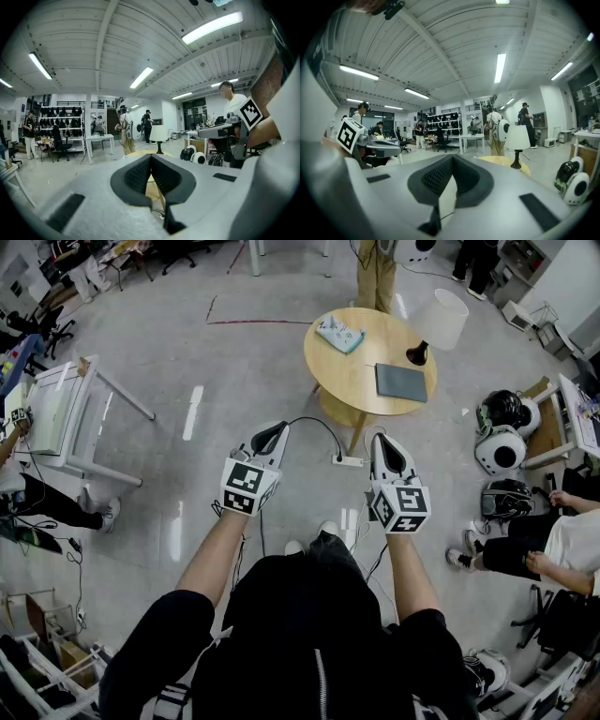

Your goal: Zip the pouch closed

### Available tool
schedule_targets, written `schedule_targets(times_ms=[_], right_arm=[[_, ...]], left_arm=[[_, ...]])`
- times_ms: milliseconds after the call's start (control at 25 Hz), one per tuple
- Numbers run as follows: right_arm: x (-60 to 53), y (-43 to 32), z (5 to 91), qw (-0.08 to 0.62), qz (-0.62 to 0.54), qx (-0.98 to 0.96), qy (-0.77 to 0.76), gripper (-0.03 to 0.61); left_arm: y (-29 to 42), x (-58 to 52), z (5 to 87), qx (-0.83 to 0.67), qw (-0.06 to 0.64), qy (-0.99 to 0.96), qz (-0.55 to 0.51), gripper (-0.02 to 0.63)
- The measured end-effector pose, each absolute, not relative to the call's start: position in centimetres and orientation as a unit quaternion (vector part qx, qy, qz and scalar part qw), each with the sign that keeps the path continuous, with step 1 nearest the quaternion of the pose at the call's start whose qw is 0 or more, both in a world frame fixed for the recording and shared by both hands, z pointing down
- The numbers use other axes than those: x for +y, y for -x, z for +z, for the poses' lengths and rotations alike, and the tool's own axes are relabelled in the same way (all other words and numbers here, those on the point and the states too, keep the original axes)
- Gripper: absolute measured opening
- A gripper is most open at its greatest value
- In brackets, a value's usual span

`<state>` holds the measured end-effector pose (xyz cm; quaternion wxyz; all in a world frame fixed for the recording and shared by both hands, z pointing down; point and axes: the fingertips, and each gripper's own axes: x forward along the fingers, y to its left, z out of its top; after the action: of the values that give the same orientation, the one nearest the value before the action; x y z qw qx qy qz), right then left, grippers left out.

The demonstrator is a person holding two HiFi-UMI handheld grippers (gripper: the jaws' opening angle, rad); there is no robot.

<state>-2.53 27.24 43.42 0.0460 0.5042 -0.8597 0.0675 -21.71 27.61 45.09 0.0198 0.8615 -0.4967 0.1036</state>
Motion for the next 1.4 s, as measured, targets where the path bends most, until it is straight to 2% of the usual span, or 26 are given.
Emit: schedule_targets(times_ms=[840,1400], right_arm=[[25.9,2.1,43.9,0.048,0.073,-0.854,-0.513,0.005],[12.4,0.3,45.7,0.045,0.086,-0.854,-0.511,0.005]], left_arm=[[20.6,25.7,45.8,-0.477,0.03,-0.872,0.105,0.006],[18.4,12.6,47.4,-0.475,0.035,-0.871,0.12,0.006]])
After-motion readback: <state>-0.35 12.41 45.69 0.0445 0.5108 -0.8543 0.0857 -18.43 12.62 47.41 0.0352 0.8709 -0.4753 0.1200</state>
